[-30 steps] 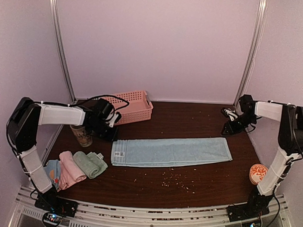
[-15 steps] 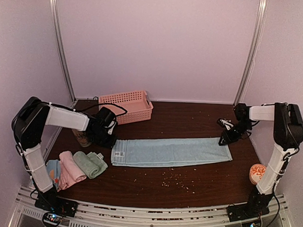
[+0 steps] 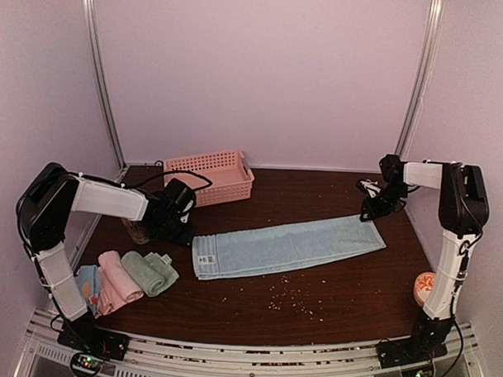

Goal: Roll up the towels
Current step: Adjust the towel at the center of the board, then pick up the towel from the center of the board.

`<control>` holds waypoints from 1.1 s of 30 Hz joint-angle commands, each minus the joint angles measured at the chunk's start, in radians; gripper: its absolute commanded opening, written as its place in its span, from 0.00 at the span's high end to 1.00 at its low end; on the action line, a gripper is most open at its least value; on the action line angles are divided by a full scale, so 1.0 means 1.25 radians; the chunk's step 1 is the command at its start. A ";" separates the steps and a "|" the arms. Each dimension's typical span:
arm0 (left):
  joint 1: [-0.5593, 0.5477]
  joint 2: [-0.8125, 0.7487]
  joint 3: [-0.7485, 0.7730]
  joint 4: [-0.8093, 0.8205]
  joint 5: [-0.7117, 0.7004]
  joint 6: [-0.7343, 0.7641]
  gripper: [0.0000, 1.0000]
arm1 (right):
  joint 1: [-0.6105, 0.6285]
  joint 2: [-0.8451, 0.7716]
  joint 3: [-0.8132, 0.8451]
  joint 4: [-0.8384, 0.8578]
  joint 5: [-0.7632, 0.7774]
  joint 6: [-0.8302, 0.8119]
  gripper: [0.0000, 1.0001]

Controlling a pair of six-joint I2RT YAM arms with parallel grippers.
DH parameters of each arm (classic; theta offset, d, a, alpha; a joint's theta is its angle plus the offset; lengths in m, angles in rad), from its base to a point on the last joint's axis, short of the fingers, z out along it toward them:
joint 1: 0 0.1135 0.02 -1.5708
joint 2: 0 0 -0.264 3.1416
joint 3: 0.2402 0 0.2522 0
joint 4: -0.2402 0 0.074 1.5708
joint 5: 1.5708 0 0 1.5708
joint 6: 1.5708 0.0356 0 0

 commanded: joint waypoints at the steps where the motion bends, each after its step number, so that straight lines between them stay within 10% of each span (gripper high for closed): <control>1: -0.013 -0.062 0.018 0.001 -0.015 0.003 1.00 | 0.000 -0.079 0.009 -0.043 0.012 0.001 0.65; 33: -0.014 0.065 0.009 0.080 0.049 0.002 1.00 | -0.039 -0.017 -0.039 -0.037 0.068 0.048 0.56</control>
